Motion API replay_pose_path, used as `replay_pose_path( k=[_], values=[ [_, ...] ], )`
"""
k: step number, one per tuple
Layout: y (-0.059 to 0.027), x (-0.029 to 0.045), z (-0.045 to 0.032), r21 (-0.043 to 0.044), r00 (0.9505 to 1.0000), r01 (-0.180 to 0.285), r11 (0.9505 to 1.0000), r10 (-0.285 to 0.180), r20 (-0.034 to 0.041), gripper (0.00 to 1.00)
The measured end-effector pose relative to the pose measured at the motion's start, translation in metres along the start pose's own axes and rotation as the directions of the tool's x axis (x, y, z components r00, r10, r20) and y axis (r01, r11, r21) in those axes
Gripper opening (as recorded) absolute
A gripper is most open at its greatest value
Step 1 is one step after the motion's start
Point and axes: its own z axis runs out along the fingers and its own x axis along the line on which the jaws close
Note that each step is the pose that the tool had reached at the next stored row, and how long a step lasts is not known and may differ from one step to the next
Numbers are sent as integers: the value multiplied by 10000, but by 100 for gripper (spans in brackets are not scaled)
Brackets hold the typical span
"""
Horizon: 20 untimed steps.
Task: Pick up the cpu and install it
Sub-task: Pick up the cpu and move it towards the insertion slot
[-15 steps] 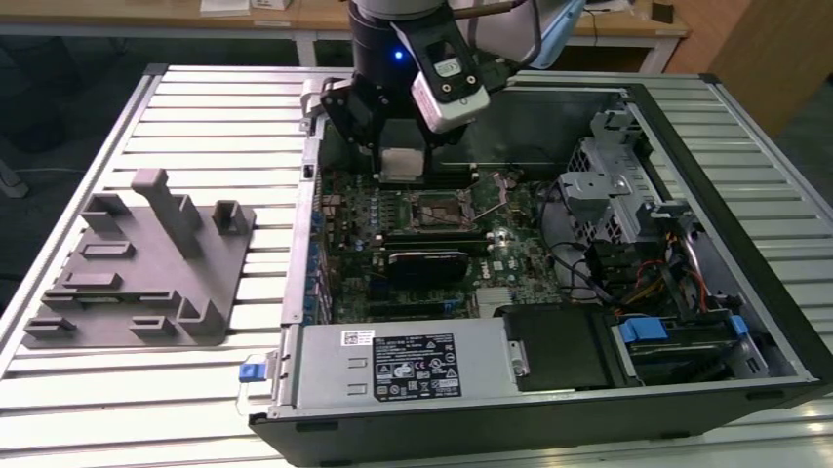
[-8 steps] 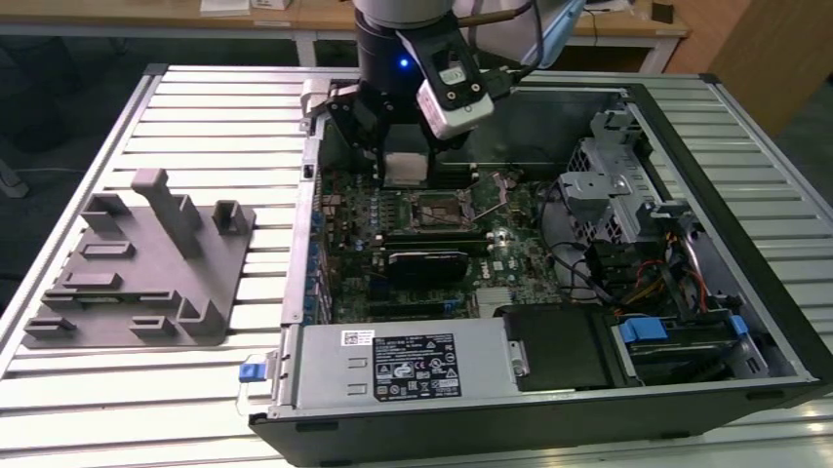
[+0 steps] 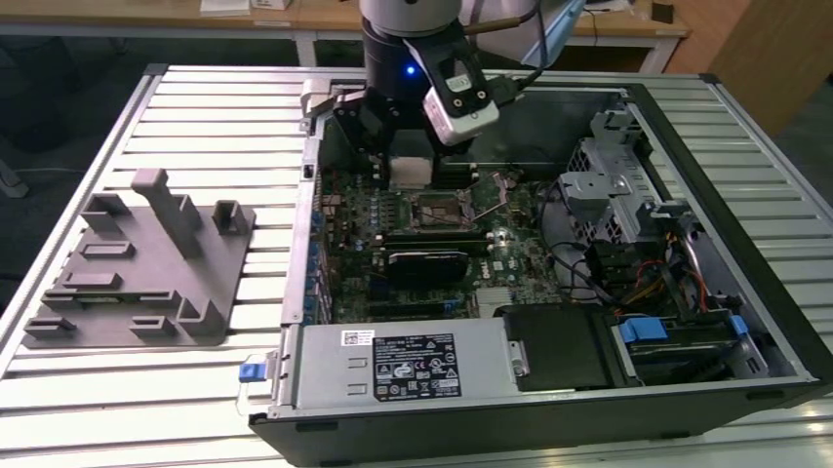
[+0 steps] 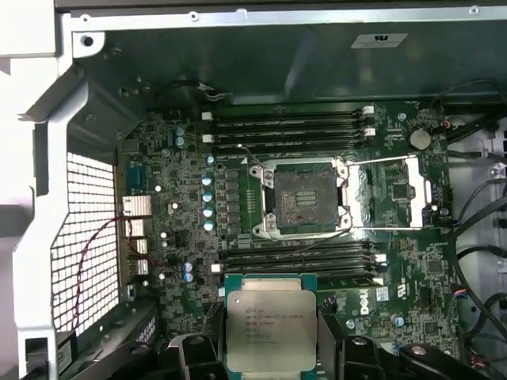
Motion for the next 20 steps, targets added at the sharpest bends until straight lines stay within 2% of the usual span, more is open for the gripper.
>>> replay_pose_path(
  k=[20],
  values=[
    [55,-114,195,12,10000,-1,10000,1,0,54]
  ],
)
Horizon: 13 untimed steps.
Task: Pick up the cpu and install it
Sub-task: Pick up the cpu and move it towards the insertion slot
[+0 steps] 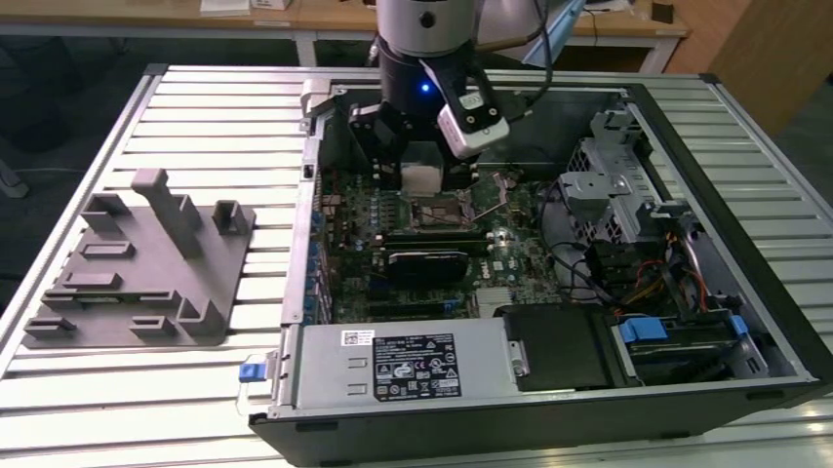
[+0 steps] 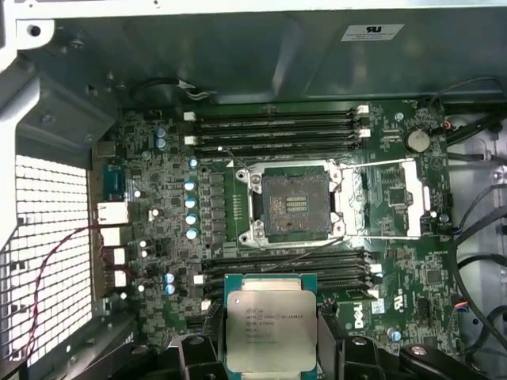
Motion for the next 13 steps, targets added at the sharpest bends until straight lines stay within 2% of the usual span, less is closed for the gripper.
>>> replay_pose_path(
  k=[13],
  values=[
    [124,-24,138,0,10000,1,10000,-1,0,54]
  ],
)
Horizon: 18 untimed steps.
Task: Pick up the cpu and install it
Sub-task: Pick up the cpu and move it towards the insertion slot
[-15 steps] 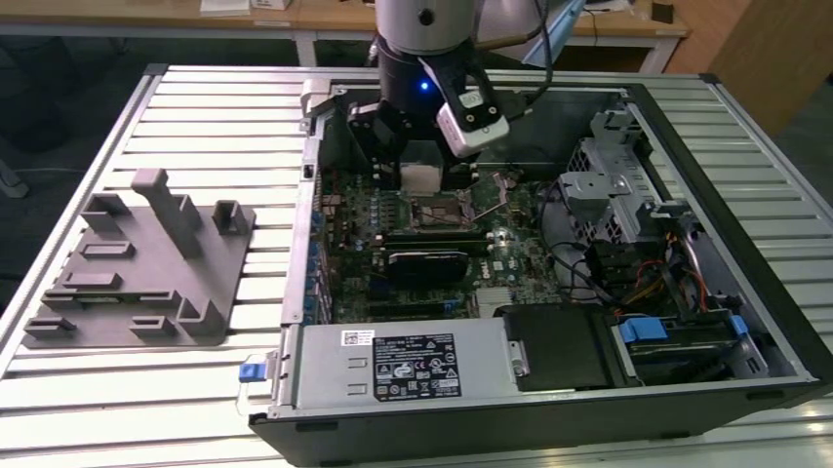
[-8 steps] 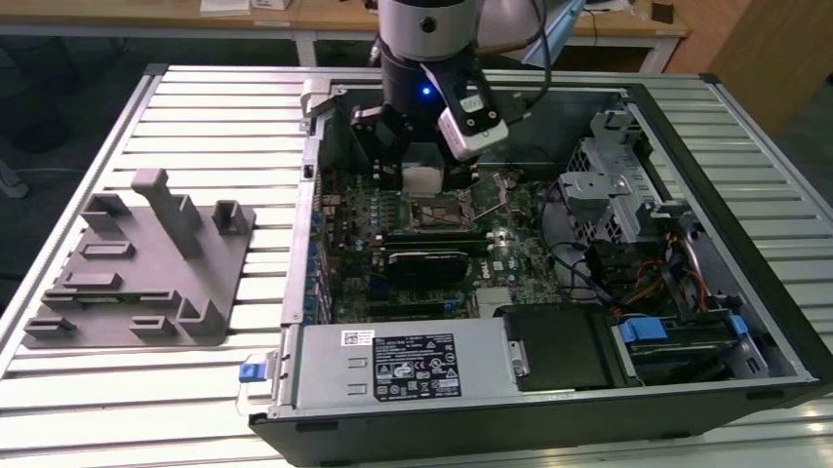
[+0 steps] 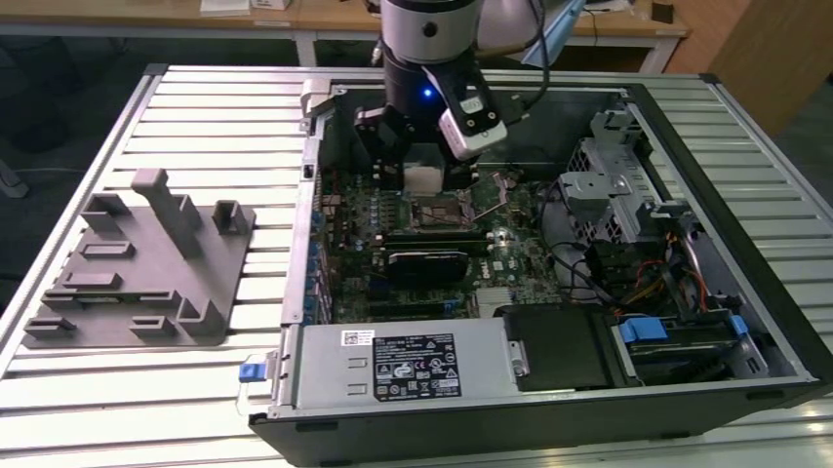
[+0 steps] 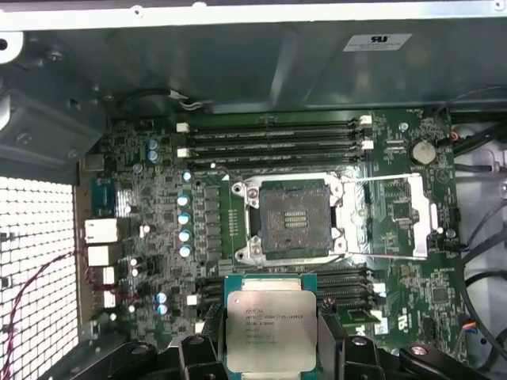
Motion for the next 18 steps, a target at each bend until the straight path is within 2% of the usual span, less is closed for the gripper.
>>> replay_pose_path(
  k=[6,18],
  values=[
    [75,-26,61,3,10000,1,10000,-1,-1,54],
    [147,-60,163,3,10000,28,10000,-28,-1,54]
  ],
)
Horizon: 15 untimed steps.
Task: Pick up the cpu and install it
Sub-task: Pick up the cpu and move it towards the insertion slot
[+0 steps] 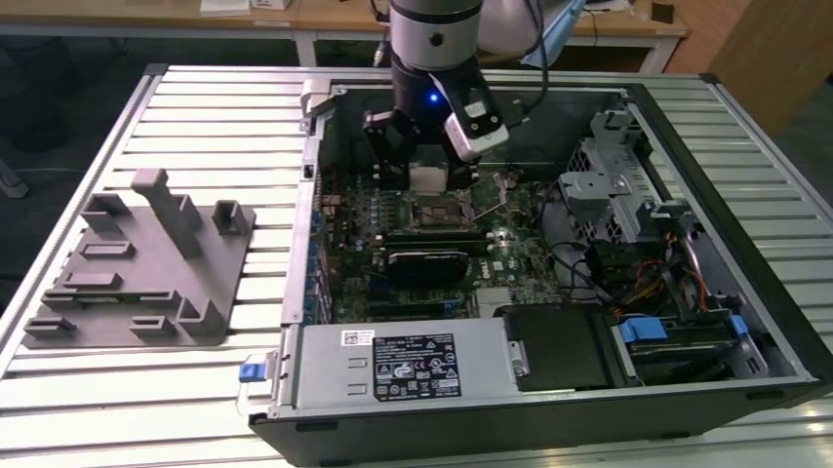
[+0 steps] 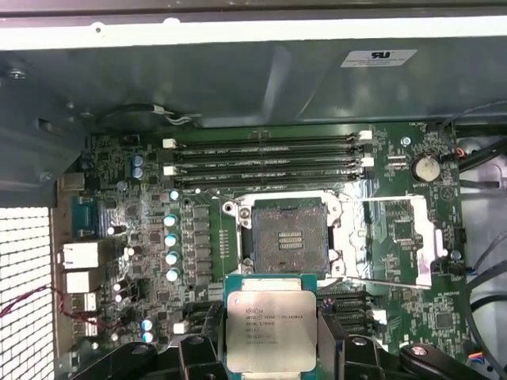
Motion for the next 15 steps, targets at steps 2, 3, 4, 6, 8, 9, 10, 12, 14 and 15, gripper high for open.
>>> replay_pose_path(
  k=[2,3,4,6,8,9,10,12,14,15],
  values=[
    [13,-7,20,-3,10000,28,10000,-28,-1,54],
    [19,-12,32,-4,10000,46,10000,-46,-1,54],
    [26,-18,44,-4,10000,63,10000,-63,-2,54],
    [40,-28,69,-6,10000,97,10000,-97,-4,54],
    [55,-36,97,-7,9999,132,9999,-132,-6,54],
    [63,-38,111,-8,9999,147,9999,-147,-7,54],
    [72,-40,126,-8,9999,162,9999,-162,-7,54],
    [88,-43,151,-6,9998,190,9998,-190,-9,54],
    [102,-47,173,-6,9998,216,9998,-216,-10,54],
    [107,-47,183,-6,9998,223,9998,-223,-9,54]
  ],
)
